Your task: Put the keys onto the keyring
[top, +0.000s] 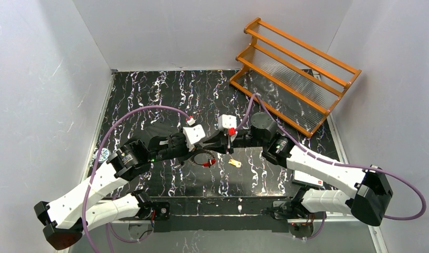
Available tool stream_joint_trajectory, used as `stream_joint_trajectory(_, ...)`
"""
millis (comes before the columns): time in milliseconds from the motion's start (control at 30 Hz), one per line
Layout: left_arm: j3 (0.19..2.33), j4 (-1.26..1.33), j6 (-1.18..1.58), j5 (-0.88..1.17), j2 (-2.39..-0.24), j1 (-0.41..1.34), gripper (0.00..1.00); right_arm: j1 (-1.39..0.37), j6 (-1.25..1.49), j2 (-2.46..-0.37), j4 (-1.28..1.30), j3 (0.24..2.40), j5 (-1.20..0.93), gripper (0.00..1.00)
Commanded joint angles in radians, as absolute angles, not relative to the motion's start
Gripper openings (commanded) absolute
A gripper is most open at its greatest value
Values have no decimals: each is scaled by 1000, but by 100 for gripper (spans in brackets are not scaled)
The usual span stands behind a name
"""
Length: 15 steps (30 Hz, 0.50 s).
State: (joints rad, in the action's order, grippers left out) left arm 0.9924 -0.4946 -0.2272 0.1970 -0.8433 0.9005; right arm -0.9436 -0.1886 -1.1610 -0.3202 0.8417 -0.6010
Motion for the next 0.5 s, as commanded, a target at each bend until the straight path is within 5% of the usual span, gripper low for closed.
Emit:
stream_joint_trajectory(0,1016,-473,-229,222,-828,900,0,-945,-233,-1171,-259,902,-642,24)
stream_joint_trajectory(467,1005,-451,-236,260,-834,900,0,-940,-265,-1215,-190,942,-641,4)
